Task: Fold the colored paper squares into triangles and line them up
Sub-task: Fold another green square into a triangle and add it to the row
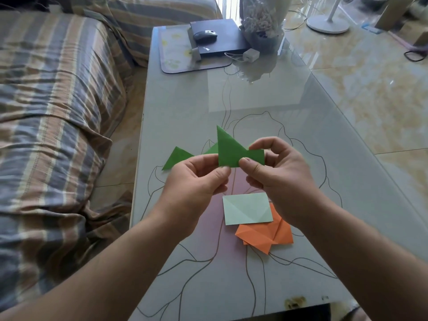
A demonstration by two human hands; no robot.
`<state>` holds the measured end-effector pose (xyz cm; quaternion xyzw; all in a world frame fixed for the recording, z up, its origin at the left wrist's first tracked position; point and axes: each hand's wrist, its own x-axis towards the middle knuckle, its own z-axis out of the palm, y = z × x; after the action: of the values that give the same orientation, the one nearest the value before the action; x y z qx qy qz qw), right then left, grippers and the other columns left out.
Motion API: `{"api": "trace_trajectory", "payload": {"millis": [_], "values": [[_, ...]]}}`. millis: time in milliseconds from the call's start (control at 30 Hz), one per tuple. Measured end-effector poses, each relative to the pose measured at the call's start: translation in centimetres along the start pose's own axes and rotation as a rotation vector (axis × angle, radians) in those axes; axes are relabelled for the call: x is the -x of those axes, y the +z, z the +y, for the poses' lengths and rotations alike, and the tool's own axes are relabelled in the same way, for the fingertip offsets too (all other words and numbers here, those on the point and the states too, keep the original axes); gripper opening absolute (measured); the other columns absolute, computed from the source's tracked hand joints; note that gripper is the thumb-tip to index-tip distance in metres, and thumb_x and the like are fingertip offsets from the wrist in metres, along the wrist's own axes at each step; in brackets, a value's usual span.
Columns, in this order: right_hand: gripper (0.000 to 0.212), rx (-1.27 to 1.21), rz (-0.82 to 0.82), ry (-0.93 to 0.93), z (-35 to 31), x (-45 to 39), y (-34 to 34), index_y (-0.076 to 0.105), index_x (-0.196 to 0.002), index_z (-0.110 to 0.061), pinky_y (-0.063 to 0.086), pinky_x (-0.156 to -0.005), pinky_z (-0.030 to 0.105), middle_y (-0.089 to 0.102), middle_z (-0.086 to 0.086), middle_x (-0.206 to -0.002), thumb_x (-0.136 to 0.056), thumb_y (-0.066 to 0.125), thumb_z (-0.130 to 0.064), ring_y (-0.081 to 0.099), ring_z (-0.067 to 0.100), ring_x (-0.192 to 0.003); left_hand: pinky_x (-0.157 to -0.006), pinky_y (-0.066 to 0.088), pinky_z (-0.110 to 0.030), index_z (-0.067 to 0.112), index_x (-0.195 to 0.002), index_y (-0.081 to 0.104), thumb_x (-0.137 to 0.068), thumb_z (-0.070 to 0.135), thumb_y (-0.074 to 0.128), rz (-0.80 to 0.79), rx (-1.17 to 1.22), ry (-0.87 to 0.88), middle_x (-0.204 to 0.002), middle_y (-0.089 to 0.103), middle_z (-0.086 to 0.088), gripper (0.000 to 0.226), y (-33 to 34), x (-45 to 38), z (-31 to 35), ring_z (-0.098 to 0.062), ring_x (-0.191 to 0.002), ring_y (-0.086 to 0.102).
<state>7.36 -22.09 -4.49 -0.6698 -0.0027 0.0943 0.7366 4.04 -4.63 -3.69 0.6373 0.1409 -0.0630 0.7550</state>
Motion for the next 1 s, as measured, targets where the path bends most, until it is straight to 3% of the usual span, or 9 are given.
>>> {"api": "trace_trajectory", "payload": {"millis": [133, 267, 433, 533, 633, 767, 833, 900, 1000], "values": [[0.018, 0.027, -0.016, 0.047, -0.6, 1.9, -0.2, 0.063, -0.106, -0.013, 0.055, -0.073, 0.04, 0.067, 0.014, -0.083, -0.095, 0.068, 0.001, 0.063, 0.024, -0.068, -0.074, 0.061, -0.03, 0.012, -0.109, 0.072, -0.094, 0.003, 0.07, 0.066, 0.045, -0.045, -0.079, 0.074, -0.002, 0.018, -0.2, 1.0, 0.0, -0.012, -0.071, 0.066], [0.014, 0.147, -0.112, 0.109, -1.5, 3.0, -0.2, 0.064, -0.101, -0.016, 0.054, -0.077, 0.045, 0.065, 0.01, -0.086, -0.096, 0.069, -0.004, 0.067, 0.023, -0.069, -0.069, 0.057, -0.031, 0.014, -0.113, 0.068, -0.095, -0.005, 0.061, 0.018, 0.074, -0.118, -0.073, 0.064, -0.004, 0.027, -0.3, 1.7, 0.4, -0.013, -0.064, 0.059], [0.013, 0.232, -0.204, 0.127, -2.8, 3.1, 0.3, 0.066, -0.092, -0.02, 0.05, -0.072, 0.042, 0.067, 0.005, -0.085, -0.092, 0.077, -0.012, 0.065, 0.02, -0.072, -0.075, 0.056, -0.034, 0.036, -0.127, 0.062, -0.096, -0.006, 0.054, -0.034, -0.036, -0.001, -0.077, 0.056, -0.008, 0.052, -0.8, 2.1, 0.9, -0.018, -0.069, 0.058], [0.018, 0.334, -0.198, 0.04, -2.5, 3.4, 1.3, 0.071, -0.089, -0.021, 0.05, -0.068, 0.032, 0.072, 0.001, -0.09, -0.082, 0.087, -0.02, 0.065, 0.016, -0.074, -0.083, 0.059, -0.038, 0.039, -0.133, 0.061, -0.097, -0.008, 0.053, -0.062, -0.062, 0.104, -0.079, 0.055, -0.009, 0.06, -0.9, 2.9, 0.4, -0.022, -0.074, 0.059], [0.016, 0.693, -0.153, -0.151, -1.1, 3.5, 1.4, 0.075, -0.086, -0.034, 0.051, -0.078, 0.019, 0.059, -0.013, -0.102, -0.078, 0.088, -0.041, 0.062, 0.005, -0.093, -0.087, 0.06, -0.043, 0.039, -0.129, 0.065, -0.097, -0.004, 0.057, -0.07, -0.149, 0.155, -0.08, 0.057, -0.008, 0.055, -1.2, 3.3, -0.2, -0.024, -0.078, 0.062], [0.015, 0.925, -0.187, -0.225, -0.4, 3.9, 1.2, 0.078, -0.091, -0.037, 0.044, -0.073, 0.018, 0.051, -0.015, -0.092, -0.08, 0.085, -0.045, 0.055, 0.002, -0.088, -0.084, 0.057, -0.038, 0.043, -0.126, 0.066, -0.095, 0.01, 0.066, -0.127, -0.219, 0.198, -0.081, 0.053, -0.003, 0.045, -1.6, 3.0, 0.1, -0.022, -0.079, 0.057], [0.012, 0.776, -0.158, -0.188, -0.6, 3.8, 1.2, 0.076, -0.084, -0.033, 0.043, -0.065, 0.022, 0.057, -0.01, -0.082, -0.083, 0.084, -0.042, 0.056, 0.005, -0.074, -0.084, 0.057, -0.037, 0.046, -0.13, 0.063, -0.089, 0.031, 0.072, -0.157, -0.203, 0.245, -0.093, 0.054, -0.004, 0.045, -1.7, 2.9, 0.5, -0.02, -0.086, 0.059], [0.017, 0.485, -0.161, -0.1, -0.9, 3.5, 1.1, 0.072, -0.081, -0.022, 0.049, -0.063, 0.041, 0.065, 0.001, -0.075, -0.087, 0.083, -0.034, 0.059, 0.016, -0.067, -0.086, 0.059, -0.033, 0.057, -0.137, 0.053, -0.079, 0.05, 0.076, -0.135, -0.277, 0.25, -0.114, 0.059, 0.003, 0.062, -1.7, 2.7, 0.6, -0.009, -0.1, 0.067], [0.016, 0.159, -0.143, -0.065, -1.1, 2.9, 1.3, 0.065, -0.085, 0.001, 0.054, -0.067, 0.038, 0.069, 0.001, -0.072, -0.089, 0.079, -0.006, 0.065, 0.016, -0.069, -0.091, 0.06, -0.034, 0.062, -0.142, 0.041, -0.082, 0.051, 0.08, -0.092, -0.249, 0.182, -0.128, 0.056, 0.001, 0.073, -0.8, 2.5, 0.2, -0.013, -0.11, 0.07]]}}
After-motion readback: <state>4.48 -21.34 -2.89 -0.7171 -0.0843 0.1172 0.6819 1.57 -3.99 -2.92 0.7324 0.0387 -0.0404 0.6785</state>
